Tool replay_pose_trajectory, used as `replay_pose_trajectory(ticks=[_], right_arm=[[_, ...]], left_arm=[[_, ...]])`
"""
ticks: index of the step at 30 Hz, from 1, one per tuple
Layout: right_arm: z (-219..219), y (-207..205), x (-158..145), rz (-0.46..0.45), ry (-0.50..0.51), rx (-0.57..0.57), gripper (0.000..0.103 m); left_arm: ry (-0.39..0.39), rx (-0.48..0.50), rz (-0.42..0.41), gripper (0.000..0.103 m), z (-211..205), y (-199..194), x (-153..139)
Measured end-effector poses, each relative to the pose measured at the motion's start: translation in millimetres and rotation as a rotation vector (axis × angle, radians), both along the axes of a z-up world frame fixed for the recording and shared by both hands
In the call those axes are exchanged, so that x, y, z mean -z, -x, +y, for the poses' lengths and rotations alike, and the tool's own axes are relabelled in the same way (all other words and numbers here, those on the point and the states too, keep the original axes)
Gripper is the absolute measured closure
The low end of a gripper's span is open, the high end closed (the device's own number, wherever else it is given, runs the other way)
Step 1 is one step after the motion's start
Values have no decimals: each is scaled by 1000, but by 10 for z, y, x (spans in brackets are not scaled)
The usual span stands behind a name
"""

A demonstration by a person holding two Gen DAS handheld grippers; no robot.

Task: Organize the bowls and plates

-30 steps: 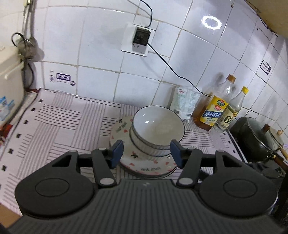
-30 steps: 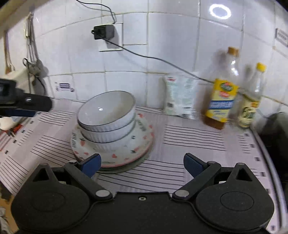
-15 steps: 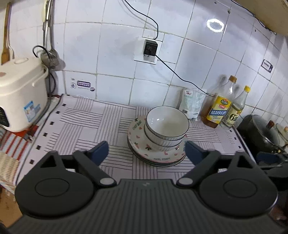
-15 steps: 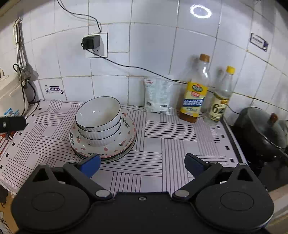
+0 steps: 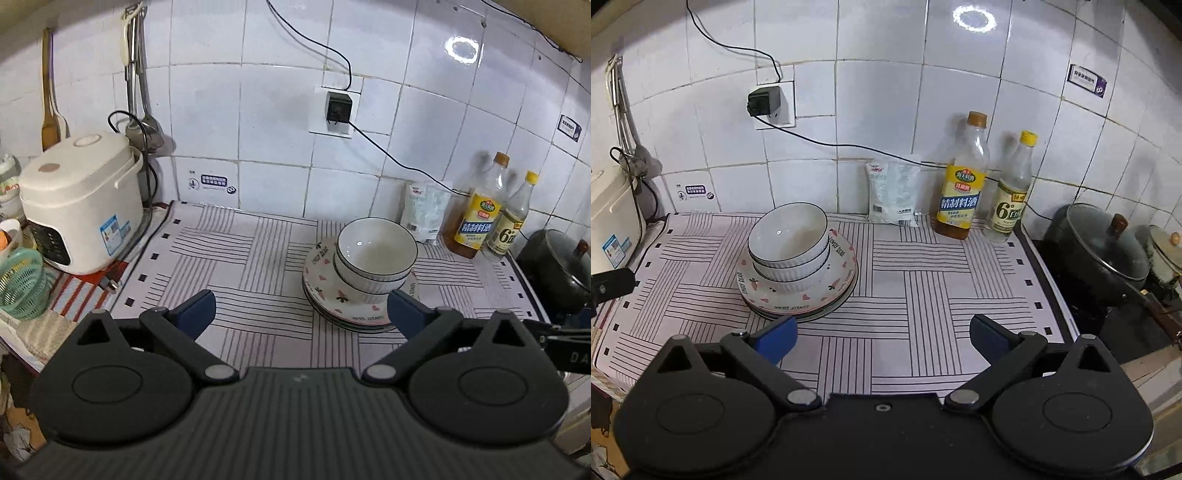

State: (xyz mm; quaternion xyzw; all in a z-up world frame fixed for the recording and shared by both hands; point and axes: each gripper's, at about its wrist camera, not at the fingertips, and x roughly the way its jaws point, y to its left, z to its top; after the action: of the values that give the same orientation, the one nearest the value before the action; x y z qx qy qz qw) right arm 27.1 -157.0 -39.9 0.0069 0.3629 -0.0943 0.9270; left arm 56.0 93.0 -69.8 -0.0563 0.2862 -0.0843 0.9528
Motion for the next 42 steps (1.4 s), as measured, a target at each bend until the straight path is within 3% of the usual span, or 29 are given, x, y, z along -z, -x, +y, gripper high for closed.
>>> replay_pose_trajectory(ticks=[13, 23, 29, 42], right_arm=[[33, 142, 53, 16, -1, -9, 2], [-62, 276, 32, -3, 7, 7, 2], [-75, 341, 31, -17, 28, 18, 2], [-83, 491, 17, -40, 21, 18, 2]], left_arm=[[-76, 11, 74, 1, -126, 101, 8], [-98, 38, 46, 1, -265, 293, -29], [-69, 38, 53, 1, -229, 309, 0], [-135, 28, -48, 1, -286, 450, -11]])
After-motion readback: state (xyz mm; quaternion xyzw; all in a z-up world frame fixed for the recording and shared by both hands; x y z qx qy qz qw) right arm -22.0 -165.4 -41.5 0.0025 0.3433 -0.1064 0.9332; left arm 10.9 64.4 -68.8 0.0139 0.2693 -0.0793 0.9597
